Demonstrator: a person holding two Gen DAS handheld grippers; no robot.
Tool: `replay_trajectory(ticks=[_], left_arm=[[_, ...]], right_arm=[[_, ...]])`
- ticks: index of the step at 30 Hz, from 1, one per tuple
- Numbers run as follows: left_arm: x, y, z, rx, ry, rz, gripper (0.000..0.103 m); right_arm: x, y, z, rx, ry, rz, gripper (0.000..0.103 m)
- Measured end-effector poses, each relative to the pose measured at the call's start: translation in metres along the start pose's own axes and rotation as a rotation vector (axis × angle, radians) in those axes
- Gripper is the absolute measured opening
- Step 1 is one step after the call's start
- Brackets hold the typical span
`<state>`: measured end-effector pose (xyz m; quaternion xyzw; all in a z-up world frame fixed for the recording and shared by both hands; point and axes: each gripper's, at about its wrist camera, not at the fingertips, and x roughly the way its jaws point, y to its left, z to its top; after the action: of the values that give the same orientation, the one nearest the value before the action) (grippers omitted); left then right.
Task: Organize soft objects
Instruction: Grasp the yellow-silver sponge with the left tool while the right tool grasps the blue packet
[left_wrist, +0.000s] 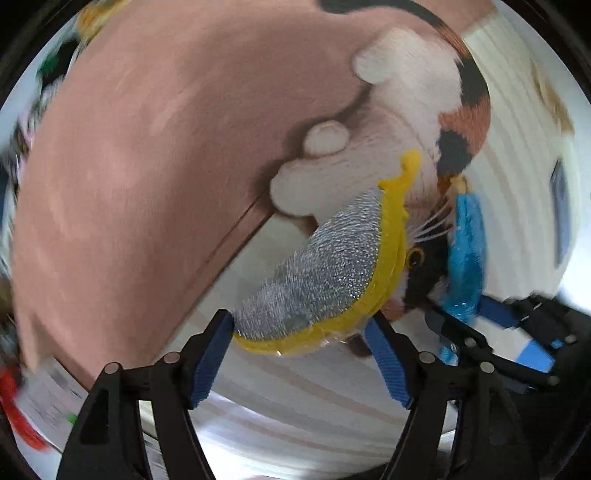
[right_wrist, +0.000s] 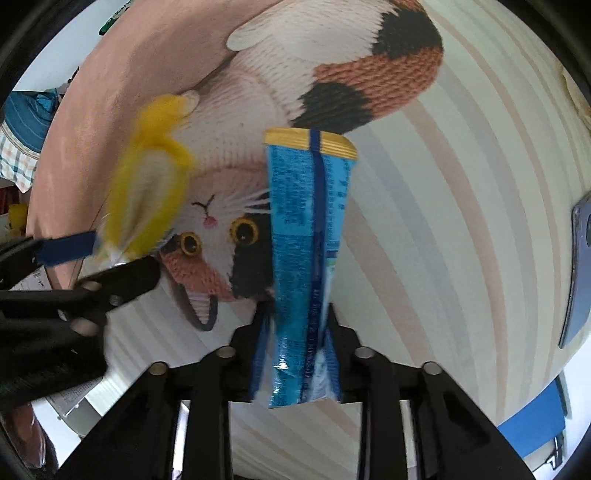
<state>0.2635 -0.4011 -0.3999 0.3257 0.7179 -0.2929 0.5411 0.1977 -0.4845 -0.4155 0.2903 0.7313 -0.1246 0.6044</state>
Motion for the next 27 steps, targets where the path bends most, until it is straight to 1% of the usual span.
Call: replay_trajectory(ticks=[2, 4, 5, 6, 7, 9, 10, 11, 14, 15, 16, 17, 18, 20, 23, 24, 27], left_arm=[[0.001, -0.011, 0.003, 0.054, -0.004, 0.058, 0.073], [-0.003, -0.018, 0.005, 0.082, -0.010, 0.111, 0.073], [-0.007, -0.020, 0.005, 0.097, -0.016, 0.115, 0.073], [-0.011, -0.023, 0.004, 0.112, -0.020, 0.128, 0.073], [-0.016, -0.025, 0.002, 0.122, -0.035, 0.140, 0.073], [-0.026, -0.032, 0.000, 0.157, -0.067, 0.142, 0.073], [-0.030, -0.040, -0.002, 0.183, -0.079, 0.157, 0.073], [-0.033, -0.052, 0.005, 0.217, -0.088, 0.177, 0.073], [-0.026, -0.073, 0.011, 0.317, -0.091, 0.247, 0.073], [-0.023, -0.075, 0.014, 0.342, -0.077, 0.251, 0.073], [-0.022, -0.076, 0.017, 0.345, -0.073, 0.222, 0.073], [-0.020, -0.077, 0.022, 0.339, -0.056, 0.162, 0.073], [-0.019, -0.072, 0.025, 0.333, -0.029, 0.136, 0.073], [-0.015, -0.076, 0.028, 0.337, -0.012, 0.074, 0.073], [-0.009, -0.077, 0.028, 0.314, -0.002, 0.040, 0.073], [-0.009, -0.072, 0.034, 0.310, 0.001, 0.035, 0.073], [-0.003, -0.066, 0.026, 0.299, -0.006, 0.026, 0.072]], right_arm=[[0.001, 0.005, 0.000, -0.007, 0.001, -0.011, 0.043], [0.002, 0.006, -0.002, -0.002, 0.000, -0.008, 0.043], [0.005, 0.014, 0.000, -0.001, 0.003, -0.003, 0.043], [0.005, 0.014, -0.001, 0.002, 0.007, 0.010, 0.043], [0.005, 0.012, -0.003, 0.002, 0.008, 0.016, 0.043], [0.004, 0.005, -0.008, -0.002, 0.012, 0.026, 0.043], [0.005, 0.003, -0.009, 0.000, 0.014, 0.029, 0.043], [0.006, 0.002, -0.010, 0.001, 0.015, 0.030, 0.043], [0.007, -0.008, -0.015, 0.007, 0.017, 0.048, 0.043], [0.007, -0.009, -0.016, 0.012, 0.020, 0.054, 0.043], [0.008, -0.011, -0.016, 0.027, 0.029, 0.067, 0.043], [0.008, -0.013, -0.016, 0.035, 0.028, 0.076, 0.043], [0.008, -0.014, -0.016, 0.034, 0.033, 0.085, 0.043], [0.010, -0.020, -0.014, 0.038, 0.042, 0.094, 0.043], [0.007, -0.024, -0.013, 0.032, 0.042, 0.088, 0.043], [0.006, -0.024, -0.013, 0.031, 0.041, 0.083, 0.043], [0.004, -0.021, -0.016, 0.016, 0.034, 0.057, 0.043]])
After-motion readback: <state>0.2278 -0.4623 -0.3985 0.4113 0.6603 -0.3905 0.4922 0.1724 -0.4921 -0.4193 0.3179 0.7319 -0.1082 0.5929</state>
